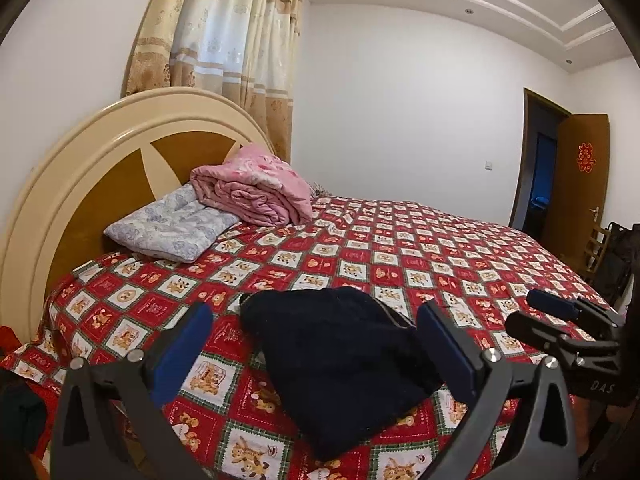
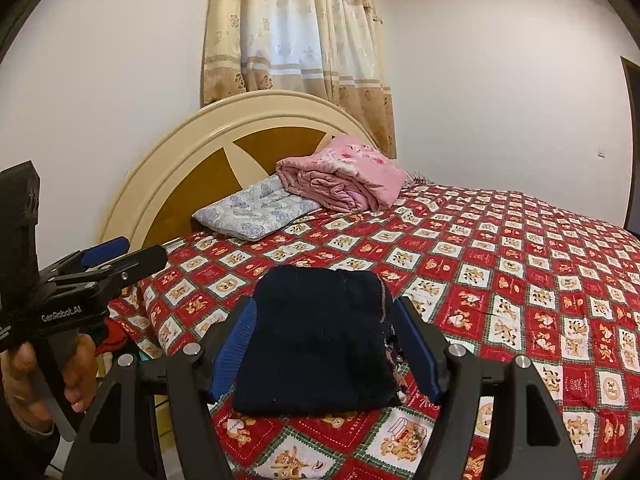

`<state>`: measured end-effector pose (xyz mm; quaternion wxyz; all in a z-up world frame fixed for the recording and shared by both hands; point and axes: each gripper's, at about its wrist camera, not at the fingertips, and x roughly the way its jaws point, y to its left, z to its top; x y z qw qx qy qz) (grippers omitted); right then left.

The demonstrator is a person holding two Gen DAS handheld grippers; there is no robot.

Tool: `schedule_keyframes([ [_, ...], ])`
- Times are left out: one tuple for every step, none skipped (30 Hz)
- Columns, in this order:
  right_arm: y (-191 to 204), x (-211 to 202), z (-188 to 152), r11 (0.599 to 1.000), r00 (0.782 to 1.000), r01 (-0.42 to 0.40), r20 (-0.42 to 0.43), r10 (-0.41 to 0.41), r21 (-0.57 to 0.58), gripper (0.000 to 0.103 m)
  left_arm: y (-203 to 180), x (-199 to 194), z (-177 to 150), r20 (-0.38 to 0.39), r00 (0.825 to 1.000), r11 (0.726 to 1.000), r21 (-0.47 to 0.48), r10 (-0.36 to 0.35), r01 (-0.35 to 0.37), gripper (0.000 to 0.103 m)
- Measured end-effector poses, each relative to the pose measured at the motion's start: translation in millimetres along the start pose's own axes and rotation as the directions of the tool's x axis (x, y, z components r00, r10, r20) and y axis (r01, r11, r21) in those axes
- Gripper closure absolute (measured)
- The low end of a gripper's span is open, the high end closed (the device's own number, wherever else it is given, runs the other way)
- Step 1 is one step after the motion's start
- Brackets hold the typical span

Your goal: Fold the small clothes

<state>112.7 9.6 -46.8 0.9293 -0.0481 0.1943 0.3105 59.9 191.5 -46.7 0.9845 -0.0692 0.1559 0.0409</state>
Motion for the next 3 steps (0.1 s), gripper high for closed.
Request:
schedule_keyframes([
  [-0.1, 0.4, 0.0, 1.000, 1.000, -0.001, -0.001, 0.001, -0.001, 0.032, -0.7, 0.7, -0.6, -0.004, 1.000, 1.000, 0.000, 0.003, -0.003, 0.000],
  [0.2, 0.5, -0.3, 1.000, 1.000, -0.002, -0.002, 0.002, -0.002, 0.032, -1.2, 1.4, -0.9, -0.005, 1.000, 1.000, 0.000, 0.001, -0.001, 0.000],
  [0.4, 0.3, -0.9, 1.000, 1.000, -0.003, -0.002, 0.003, -0.002, 0.032, -1.9, 1.5, -1.2, -0.004, 1.000, 1.000, -0.001, 0.002, -0.002, 0.000],
])
